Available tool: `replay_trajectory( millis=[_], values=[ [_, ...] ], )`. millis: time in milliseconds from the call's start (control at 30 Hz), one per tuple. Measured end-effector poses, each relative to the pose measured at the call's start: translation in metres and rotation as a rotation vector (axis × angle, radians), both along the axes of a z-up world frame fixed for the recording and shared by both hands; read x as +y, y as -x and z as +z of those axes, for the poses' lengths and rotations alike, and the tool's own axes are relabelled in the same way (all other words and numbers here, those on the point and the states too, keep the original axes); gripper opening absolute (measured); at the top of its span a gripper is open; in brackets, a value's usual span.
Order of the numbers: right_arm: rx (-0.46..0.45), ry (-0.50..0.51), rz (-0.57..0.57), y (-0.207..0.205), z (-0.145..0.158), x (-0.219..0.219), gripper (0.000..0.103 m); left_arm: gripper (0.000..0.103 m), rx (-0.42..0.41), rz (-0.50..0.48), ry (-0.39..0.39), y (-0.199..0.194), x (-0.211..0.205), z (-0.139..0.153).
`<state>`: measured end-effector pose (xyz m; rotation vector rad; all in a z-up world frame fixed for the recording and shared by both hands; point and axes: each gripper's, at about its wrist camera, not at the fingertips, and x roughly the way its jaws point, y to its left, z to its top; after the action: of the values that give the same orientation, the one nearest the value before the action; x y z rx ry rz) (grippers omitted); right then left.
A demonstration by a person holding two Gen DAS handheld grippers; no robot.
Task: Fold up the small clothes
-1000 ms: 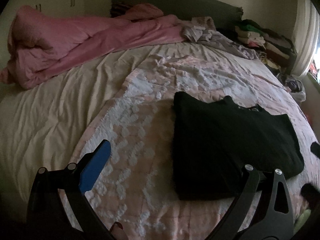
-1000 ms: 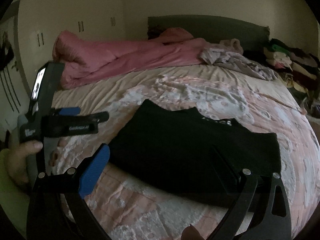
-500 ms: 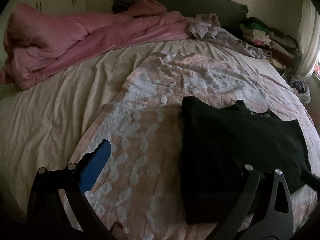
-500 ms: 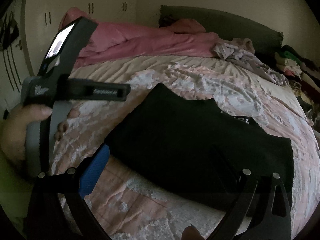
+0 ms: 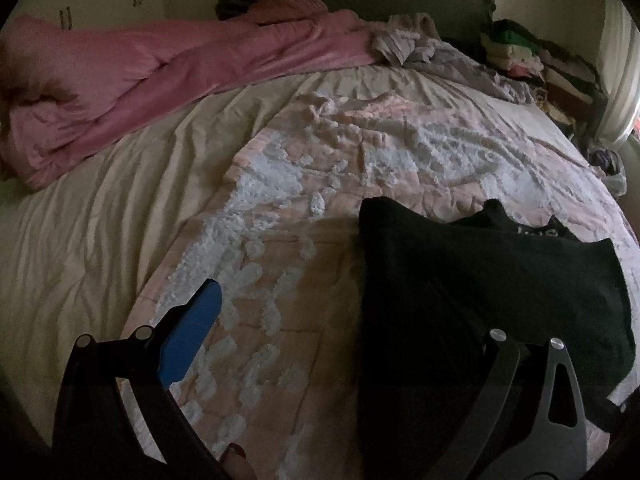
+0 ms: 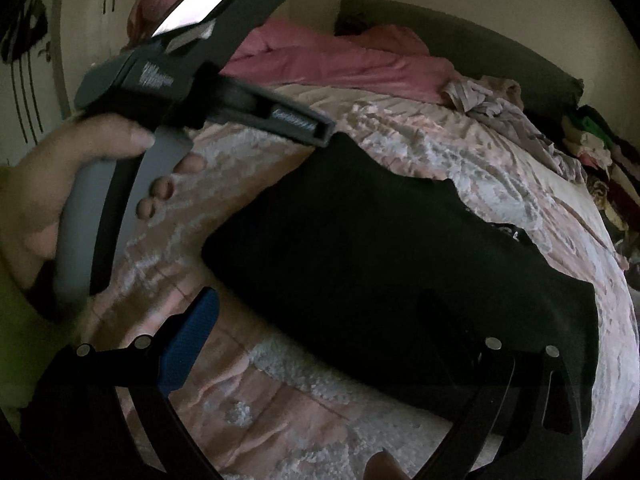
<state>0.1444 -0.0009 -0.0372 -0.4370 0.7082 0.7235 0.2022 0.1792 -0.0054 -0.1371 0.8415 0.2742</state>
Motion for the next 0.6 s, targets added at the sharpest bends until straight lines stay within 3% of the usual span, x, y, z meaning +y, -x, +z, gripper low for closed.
replay_trajectory(
  millis=[367,600],
  values=[
    [-0.057,0.140,-0.016,-0.012,-0.035,0.019,0.098,0.093,0.027,-0.001,0.008,-0.010,0.003,-0.013],
    [-0.081,0.165,-0.031,-0.024,-0.045,0.030,0.098,0.093,0.030,0.006,0.020,-0.012,0.007,-0.018]
  ],
)
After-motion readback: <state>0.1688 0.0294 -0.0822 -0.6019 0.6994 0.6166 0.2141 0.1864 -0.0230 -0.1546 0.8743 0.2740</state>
